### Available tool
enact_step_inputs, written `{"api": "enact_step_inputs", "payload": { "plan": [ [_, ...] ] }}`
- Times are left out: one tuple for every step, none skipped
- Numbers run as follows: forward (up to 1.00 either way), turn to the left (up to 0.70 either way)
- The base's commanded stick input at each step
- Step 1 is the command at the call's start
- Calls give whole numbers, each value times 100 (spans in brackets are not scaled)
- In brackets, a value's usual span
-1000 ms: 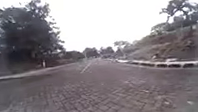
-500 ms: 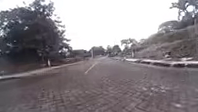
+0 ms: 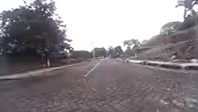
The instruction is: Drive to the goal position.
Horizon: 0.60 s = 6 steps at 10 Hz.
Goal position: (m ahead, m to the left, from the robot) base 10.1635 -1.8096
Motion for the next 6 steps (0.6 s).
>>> {"api": "enact_step_inputs", "payload": {
  "plan": [
    [100, -34],
    [100, -30],
    [100, -14],
    [100, 0],
    [100, 0],
    [100, 0]
  ]
}}
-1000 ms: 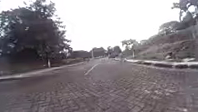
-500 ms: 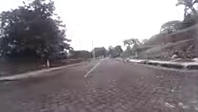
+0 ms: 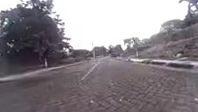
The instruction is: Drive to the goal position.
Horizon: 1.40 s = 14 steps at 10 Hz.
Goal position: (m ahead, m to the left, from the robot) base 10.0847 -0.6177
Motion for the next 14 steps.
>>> {"api": "enact_step_inputs", "payload": {
  "plan": [
    [100, 0],
    [100, 0],
    [100, 0],
    [100, 0],
    [100, 0],
    [100, 0],
    [100, 0],
    [100, 0],
    [100, 0],
    [100, 0],
    [100, 0],
    [100, 0],
    [100, 0],
    [100, 0]
  ]
}}
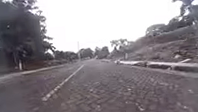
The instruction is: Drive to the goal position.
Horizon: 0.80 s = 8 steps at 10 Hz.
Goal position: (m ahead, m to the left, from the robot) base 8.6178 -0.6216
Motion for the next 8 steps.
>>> {"api": "enact_step_inputs", "payload": {
  "plan": [
    [100, 0],
    [100, 0],
    [100, 0],
    [100, 0],
    [100, 0],
    [100, 0],
    [100, 0],
    [100, 0]
  ]
}}
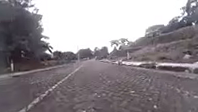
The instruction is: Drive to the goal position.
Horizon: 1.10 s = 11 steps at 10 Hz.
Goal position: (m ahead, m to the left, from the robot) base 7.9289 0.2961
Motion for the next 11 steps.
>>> {"api": "enact_step_inputs", "payload": {
  "plan": [
    [100, 0],
    [100, 0],
    [100, 0],
    [100, 0],
    [100, 0],
    [100, 0],
    [100, 0],
    [100, 0],
    [100, 0],
    [100, 0],
    [100, 0]
  ]
}}
